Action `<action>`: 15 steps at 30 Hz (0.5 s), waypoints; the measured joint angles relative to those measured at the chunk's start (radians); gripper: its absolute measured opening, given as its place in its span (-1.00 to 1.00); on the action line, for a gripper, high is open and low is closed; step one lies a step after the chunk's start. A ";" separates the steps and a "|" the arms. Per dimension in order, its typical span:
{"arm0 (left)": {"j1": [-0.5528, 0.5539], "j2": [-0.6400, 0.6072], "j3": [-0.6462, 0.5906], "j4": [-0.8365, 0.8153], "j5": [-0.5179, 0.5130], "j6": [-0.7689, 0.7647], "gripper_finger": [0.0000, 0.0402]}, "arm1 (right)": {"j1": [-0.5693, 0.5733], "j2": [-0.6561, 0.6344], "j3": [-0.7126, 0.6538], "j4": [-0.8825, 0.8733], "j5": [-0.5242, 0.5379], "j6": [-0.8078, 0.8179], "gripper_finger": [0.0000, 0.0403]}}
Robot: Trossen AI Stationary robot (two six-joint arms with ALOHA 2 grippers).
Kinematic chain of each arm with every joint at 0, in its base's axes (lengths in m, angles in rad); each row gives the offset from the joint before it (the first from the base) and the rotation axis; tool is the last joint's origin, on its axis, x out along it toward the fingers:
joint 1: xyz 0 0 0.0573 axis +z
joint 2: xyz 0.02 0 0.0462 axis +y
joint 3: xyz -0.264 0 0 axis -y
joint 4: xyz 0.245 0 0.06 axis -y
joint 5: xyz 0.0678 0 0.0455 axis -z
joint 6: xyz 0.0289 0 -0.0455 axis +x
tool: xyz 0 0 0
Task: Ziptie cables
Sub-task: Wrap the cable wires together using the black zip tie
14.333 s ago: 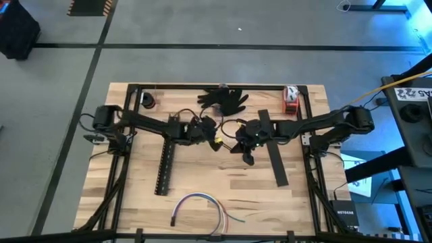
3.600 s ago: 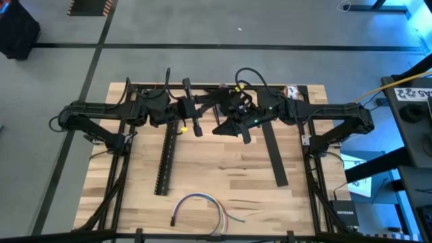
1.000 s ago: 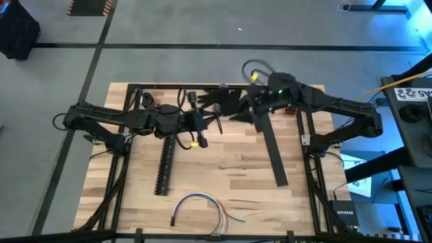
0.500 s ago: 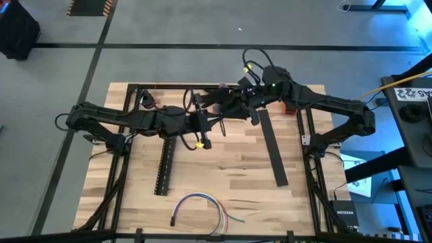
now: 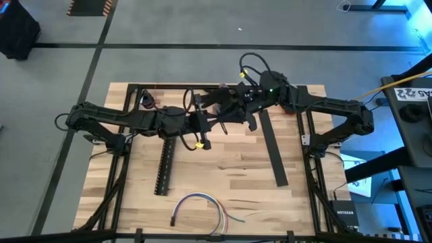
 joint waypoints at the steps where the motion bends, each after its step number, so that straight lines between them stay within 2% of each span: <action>1: 0.000 0.000 0.000 0.000 0.000 -0.001 -1.00 | 0.000 -0.001 0.000 -0.001 0.009 -0.018 -0.78; 4: -0.001 0.000 0.000 0.001 -0.001 -0.017 -1.00 | 0.000 -0.008 0.000 -0.005 0.038 -0.065 -0.96; 11: -0.016 -0.002 0.000 -0.015 -0.009 -0.019 -1.00 | -0.035 -0.030 0.000 -0.008 0.066 -0.121 -0.99; 15: -0.017 -0.002 0.001 -0.091 -0.011 -0.020 -1.00 | -0.066 -0.042 0.000 -0.004 0.066 -0.126 -1.00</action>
